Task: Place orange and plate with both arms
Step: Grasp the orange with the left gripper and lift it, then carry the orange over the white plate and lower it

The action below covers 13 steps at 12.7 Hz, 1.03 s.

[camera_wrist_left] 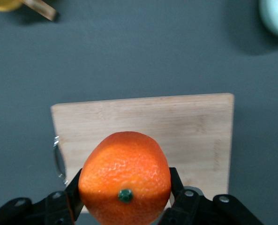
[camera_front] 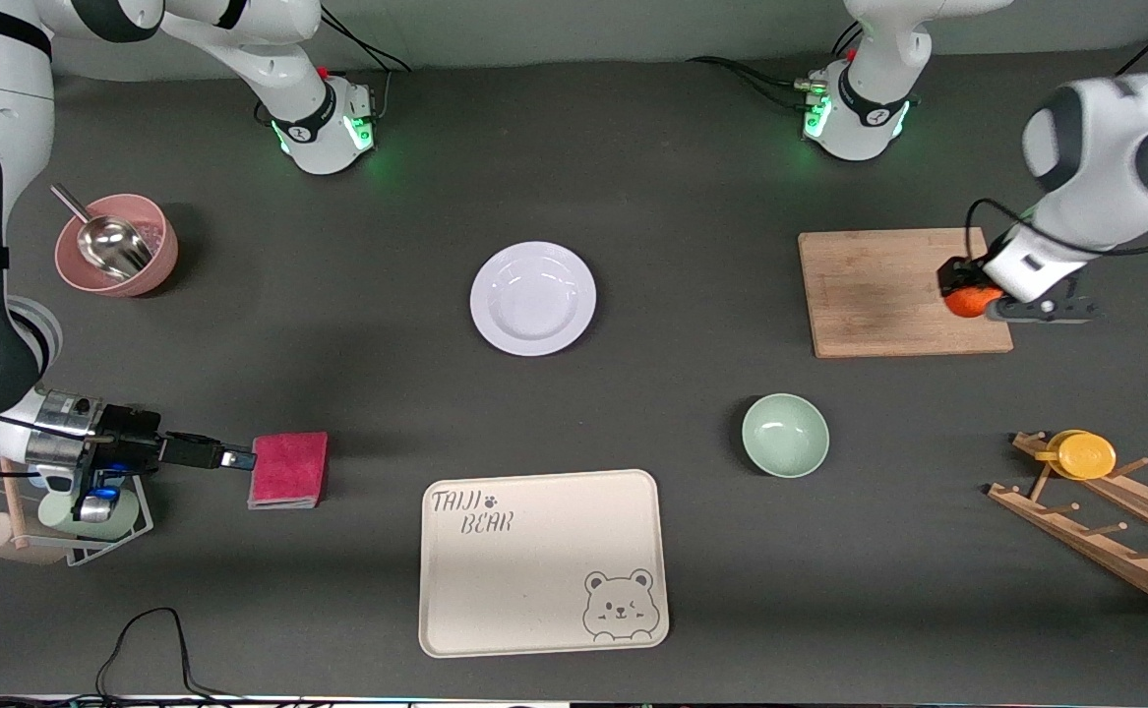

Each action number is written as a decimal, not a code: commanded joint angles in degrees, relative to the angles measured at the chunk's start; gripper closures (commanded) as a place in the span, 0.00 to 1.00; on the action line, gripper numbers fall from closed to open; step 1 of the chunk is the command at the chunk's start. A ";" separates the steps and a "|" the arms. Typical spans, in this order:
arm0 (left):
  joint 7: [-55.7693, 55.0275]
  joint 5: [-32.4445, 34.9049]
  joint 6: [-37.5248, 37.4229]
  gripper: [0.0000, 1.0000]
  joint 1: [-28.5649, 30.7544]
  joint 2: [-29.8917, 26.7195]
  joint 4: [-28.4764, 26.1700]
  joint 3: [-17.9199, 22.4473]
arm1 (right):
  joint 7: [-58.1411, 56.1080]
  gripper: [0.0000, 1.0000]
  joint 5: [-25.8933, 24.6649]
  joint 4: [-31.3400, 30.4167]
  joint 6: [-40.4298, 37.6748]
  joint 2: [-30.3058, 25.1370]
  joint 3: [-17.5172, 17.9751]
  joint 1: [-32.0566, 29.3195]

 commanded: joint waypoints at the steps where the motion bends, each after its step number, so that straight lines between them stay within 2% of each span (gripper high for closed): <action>1: -1.96 -0.87 -9.71 0.36 -0.43 -2.80 7.18 -2.40 | -4.67 0.00 4.94 -4.12 -0.90 -1.73 -1.07 0.64; 2: -4.06 -1.57 -12.35 0.36 -0.52 -3.77 8.77 -3.89 | -8.26 0.00 6.34 -5.78 -0.90 -2.25 -1.16 0.81; 4: -11.16 -3.50 -16.49 0.36 -0.52 -4.31 12.46 -10.55 | -11.28 0.00 7.75 -11.75 -0.90 -6.54 -1.51 0.29; 8: -34.70 -6.67 -15.81 0.36 -0.70 -0.99 18.70 -29.69 | -10.67 0.00 7.76 -13.54 -4.67 -8.41 -3.09 0.37; 10: -48.40 -5.63 -13.36 0.36 -0.78 5.15 23.79 -39.28 | -10.84 0.00 7.76 -13.54 -6.25 -8.24 -3.62 0.20; 12: -61.93 0.40 -11.59 0.36 -1.92 13.05 29.24 -48.16 | -10.84 0.00 7.76 -14.32 -7.57 -8.41 -3.98 0.29; 13: -68.62 4.62 -11.15 0.36 -5.49 17.97 32.05 -49.24 | -10.93 0.00 8.28 -14.41 -9.14 -8.24 -4.06 0.29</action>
